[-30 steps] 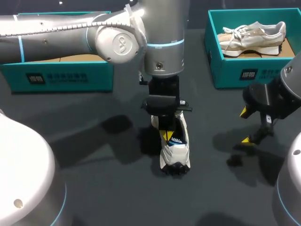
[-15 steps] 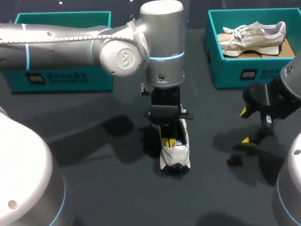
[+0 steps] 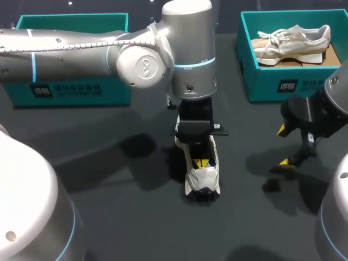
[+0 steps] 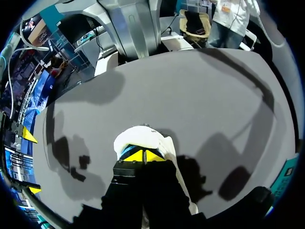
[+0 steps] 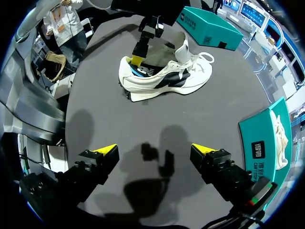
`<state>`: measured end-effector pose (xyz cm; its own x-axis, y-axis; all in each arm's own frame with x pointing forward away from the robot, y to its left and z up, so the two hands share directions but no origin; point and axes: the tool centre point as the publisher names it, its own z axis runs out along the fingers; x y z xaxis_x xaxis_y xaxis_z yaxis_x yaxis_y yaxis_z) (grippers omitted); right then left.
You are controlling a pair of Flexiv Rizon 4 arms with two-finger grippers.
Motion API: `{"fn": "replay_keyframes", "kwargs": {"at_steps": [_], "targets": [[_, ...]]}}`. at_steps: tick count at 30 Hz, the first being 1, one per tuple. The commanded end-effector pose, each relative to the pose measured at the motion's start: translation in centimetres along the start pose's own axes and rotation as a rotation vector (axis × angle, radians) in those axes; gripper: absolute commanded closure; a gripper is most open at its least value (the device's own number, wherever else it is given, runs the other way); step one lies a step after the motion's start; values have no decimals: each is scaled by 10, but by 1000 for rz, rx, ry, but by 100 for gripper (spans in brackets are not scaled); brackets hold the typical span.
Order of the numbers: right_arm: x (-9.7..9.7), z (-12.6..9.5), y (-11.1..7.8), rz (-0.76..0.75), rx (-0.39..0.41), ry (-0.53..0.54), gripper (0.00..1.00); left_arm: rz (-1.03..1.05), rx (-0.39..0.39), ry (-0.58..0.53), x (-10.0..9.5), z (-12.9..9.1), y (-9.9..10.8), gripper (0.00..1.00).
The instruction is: Take the shoe out of the shoebox, open the shoe tongue, remove and reinsert the insole, then place the shoe into the shoebox
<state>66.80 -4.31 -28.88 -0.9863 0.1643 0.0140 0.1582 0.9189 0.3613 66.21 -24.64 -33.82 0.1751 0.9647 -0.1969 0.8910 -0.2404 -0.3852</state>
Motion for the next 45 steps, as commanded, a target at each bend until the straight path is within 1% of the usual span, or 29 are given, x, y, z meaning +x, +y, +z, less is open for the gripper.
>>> {"fn": "replay_keyframes", "kwargs": {"at_steps": [1,5,6,8,11,13,16,20,23,25,27,29,30,31,32,34,37,42,45], "targets": [[1,0,-1,0,0,-2,0,-13,-15,6,-7,25,1,100],[1,0,-1,0,0,-2,0,-45,-39,20,-6,46,12,100],[1,0,-1,0,0,-2,0,-59,-57,25,-5,50,16,100],[1,0,-1,0,0,-2,0,-75,-52,34,-1,56,24,100],[1,0,-1,0,0,-2,0,-100,-76,47,5,60,32,100],[1,0,-1,0,0,-2,0,-114,-98,49,10,59,36,100],[1,0,-1,0,0,-2,0,-110,-112,19,11,43,33,100],[1,0,-1,0,0,-2,0,-88,-129,-10,5,25,21,100],[1,0,-1,0,0,-2,0,-64,-134,5,-2,24,13,100],[1,0,-1,0,0,-2,0,-57,-123,24,-5,30,10,100],[1,0,-1,0,0,-2,0,-58,-124,41,-9,38,9,100],[1,0,-1,0,0,-2,0,-55,-109,54,-11,48,9,100],[1,0,-1,0,0,-2,0,-59,-118,65,-12,54,9,100],[1,0,-1,0,0,-2,0,-65,-121,71,-12,61,11,100],[1,0,-1,0,0,-2,0,-65,-119,72,-12,64,12,100],[1,0,-1,0,0,-2,0,-77,-138,89,-8,76,20,100],[1,0,-1,0,0,-2,0,-107,-159,105,-1,82,32,100],[1,0,-1,0,0,-2,0,-150,-217,102,11,70,46,100],[1,0,-1,0,0,-2,0,-168,-259,77,15,54,50,100]]}}
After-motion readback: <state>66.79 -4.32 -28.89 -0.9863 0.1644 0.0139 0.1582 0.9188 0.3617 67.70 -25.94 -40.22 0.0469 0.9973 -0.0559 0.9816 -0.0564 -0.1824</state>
